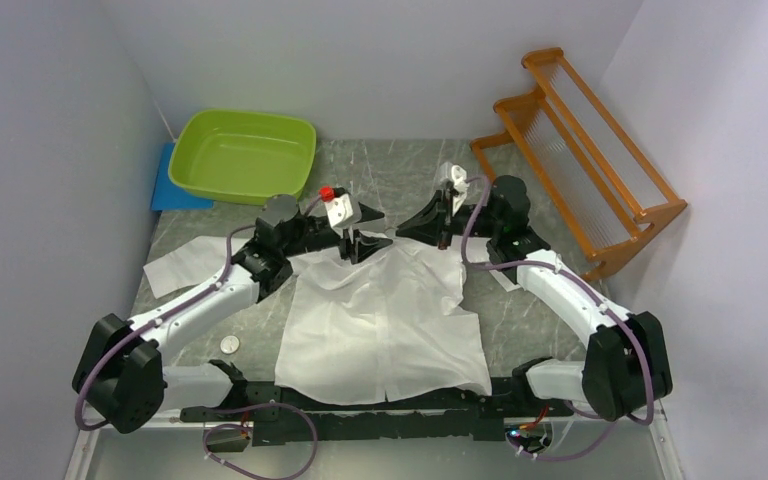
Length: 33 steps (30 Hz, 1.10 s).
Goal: Pin the brooch onto the clothing
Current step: Pin the brooch to the clothes.
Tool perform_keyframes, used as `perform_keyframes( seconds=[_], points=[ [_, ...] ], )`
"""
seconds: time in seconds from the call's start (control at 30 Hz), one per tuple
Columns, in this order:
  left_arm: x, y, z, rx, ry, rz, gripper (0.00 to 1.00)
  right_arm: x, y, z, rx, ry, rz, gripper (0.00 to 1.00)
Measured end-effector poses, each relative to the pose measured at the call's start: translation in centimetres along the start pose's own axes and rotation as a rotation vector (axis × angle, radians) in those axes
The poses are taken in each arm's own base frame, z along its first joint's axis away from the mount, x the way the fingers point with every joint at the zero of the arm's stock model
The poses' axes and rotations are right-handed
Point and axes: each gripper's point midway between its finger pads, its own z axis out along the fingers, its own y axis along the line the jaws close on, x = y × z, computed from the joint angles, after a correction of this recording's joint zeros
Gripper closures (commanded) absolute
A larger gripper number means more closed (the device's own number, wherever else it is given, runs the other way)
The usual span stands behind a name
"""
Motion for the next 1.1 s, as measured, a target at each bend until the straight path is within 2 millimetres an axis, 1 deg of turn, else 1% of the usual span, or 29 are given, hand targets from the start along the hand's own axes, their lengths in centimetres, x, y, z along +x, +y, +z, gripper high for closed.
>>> perform_keyframes(
  seconds=[0.07,0.23,0.37,0.47,0.6,0.77,0.97,1.1],
  points=[
    [0.6,0.0,-0.2,0.012,0.070,0.012,0.44,0.4,0.0,0.5,0.005,0.042,-0.028,1.00],
    [2.7,-0.5,-1.0,0.054,0.226,0.000,0.49,3.7,-0.4,0.0,0.046,0.152,0.000,1.00],
    [4.2,-1.0,-1.8,0.079,0.301,-0.008,0.52,5.2,0.0,-0.3,0.051,0.216,0.012,1.00],
    [4.9,-1.6,-1.9,0.118,0.330,-0.015,0.55,5.4,0.2,-0.2,0.047,0.243,0.004,1.00],
    [5.1,-2.1,-1.5,0.184,0.344,-0.003,0.56,5.7,0.3,-0.2,0.047,0.263,-0.002,1.00],
    [5.8,-1.9,-0.9,0.233,0.368,0.011,0.59,6.0,0.6,-0.2,0.042,0.274,0.003,1.00],
    [7.2,-1.9,-0.4,0.265,0.389,0.002,0.60,5.8,0.7,0.1,0.041,0.277,-0.004,1.00],
    [6.9,-1.8,0.0,0.270,0.367,0.007,0.63,5.7,0.9,0.3,0.034,0.279,-0.008,1.00]
  ],
)
